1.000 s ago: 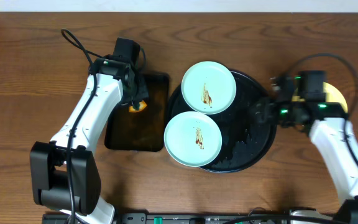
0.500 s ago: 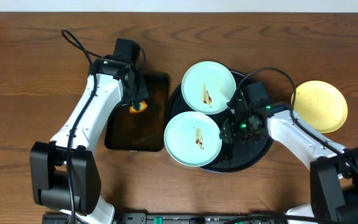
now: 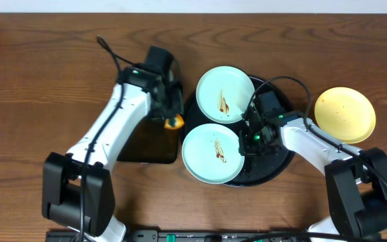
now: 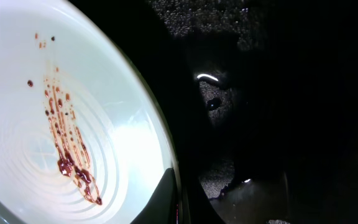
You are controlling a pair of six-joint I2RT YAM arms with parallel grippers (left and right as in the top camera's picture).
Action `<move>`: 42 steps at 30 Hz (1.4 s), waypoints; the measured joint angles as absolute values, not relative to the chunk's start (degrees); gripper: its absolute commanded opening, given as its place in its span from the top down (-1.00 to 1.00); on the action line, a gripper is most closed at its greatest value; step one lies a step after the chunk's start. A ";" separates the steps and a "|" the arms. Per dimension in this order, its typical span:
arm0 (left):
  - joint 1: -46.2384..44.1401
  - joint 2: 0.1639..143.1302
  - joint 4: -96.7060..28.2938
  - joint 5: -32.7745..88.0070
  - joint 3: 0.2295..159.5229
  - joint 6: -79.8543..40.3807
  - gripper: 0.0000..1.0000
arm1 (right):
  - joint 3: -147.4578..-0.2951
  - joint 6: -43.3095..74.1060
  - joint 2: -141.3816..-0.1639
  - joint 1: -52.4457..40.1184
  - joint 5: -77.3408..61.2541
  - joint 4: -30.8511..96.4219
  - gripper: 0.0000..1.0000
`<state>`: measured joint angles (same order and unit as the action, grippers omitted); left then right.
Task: Clean dirty plates on tray and stack at the side
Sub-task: 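Move right gripper to the lower light-green plate rim and grasp, then scrub the lower light-green plate with the sponge in the left gripper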
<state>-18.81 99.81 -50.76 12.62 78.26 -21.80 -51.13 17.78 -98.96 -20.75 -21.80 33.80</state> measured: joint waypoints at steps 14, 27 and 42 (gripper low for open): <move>-37.28 99.81 -50.41 15.29 76.93 -21.10 0.85 | -51.29 18.90 -98.65 -19.94 -19.14 35.31 0.98; -41.85 101.82 -43.51 17.58 73.73 -25.12 0.85 | -51.27 19.07 -96.55 -19.94 -15.31 36.60 0.97; -42.81 109.30 -35.00 26.87 73.49 -36.14 0.85 | -51.27 19.09 -96.47 -19.62 -14.28 37.39 0.97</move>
